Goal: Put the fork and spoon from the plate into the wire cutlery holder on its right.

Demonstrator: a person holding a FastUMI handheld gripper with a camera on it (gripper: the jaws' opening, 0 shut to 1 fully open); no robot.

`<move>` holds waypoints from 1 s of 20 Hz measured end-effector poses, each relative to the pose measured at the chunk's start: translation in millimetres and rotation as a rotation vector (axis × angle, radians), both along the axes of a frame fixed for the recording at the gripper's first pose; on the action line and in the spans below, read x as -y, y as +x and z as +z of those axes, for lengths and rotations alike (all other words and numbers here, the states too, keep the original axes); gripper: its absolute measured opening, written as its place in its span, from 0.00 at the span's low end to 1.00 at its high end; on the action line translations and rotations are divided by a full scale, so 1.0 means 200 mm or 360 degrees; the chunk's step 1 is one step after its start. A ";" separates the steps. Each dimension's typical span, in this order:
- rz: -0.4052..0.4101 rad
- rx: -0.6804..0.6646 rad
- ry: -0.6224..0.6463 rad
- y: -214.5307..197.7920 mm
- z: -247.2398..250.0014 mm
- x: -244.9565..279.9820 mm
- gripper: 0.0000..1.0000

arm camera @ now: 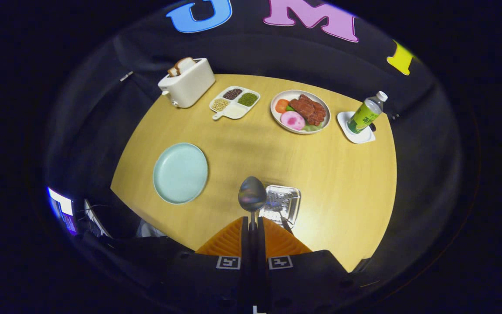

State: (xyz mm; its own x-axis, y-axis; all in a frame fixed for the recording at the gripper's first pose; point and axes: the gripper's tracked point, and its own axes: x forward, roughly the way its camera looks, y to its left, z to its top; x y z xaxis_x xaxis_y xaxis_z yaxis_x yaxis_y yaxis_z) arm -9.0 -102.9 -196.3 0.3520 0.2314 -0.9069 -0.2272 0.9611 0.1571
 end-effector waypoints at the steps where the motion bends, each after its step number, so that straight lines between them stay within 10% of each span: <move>1: 0.0023 -0.0045 -0.0051 -0.01 -0.04 0.05 0.09; 20: 0.0073 -0.0543 -0.0315 0.14 -0.61 0.11 0.12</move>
